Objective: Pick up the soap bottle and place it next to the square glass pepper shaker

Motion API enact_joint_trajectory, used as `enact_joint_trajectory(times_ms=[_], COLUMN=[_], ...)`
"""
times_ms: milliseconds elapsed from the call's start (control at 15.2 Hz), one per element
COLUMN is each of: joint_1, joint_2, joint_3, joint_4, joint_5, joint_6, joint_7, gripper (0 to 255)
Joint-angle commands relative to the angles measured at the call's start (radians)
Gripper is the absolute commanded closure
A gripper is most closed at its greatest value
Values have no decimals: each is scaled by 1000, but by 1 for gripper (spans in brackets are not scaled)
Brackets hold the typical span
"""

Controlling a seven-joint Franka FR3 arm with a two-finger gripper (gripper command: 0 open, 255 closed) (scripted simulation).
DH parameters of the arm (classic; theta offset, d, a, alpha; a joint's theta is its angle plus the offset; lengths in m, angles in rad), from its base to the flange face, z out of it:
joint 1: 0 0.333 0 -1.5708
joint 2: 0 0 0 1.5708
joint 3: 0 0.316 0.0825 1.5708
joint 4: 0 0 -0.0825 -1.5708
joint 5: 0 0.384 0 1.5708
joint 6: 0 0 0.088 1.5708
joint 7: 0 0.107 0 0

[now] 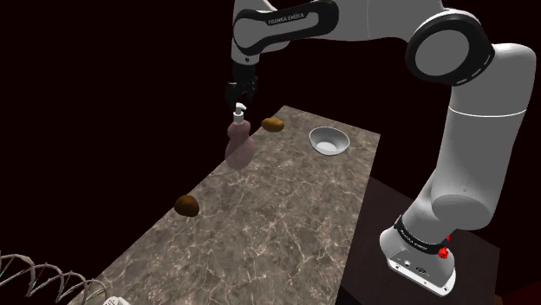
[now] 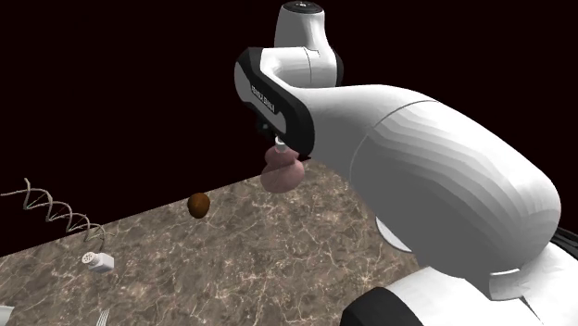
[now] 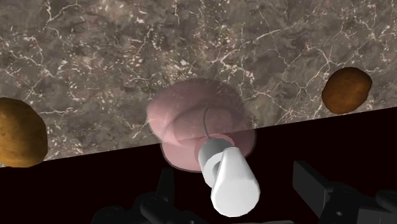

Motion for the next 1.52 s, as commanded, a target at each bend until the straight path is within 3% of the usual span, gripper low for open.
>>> enact_joint_trajectory(times_ms=[0,594,660,1254,1452], joint_1=[3,3,3,3,3], joint_2=[8,10,10,10,4], joint_3=[1,1,1,1,1], joint_4=[-14,-18,-18,-18,13], joint_5=[-1,-1,-1,-1,-1], joint_6=[22,29,29,29,-8], joint_7=[2,2,2,2,5], gripper=[0,0,255,255,255])
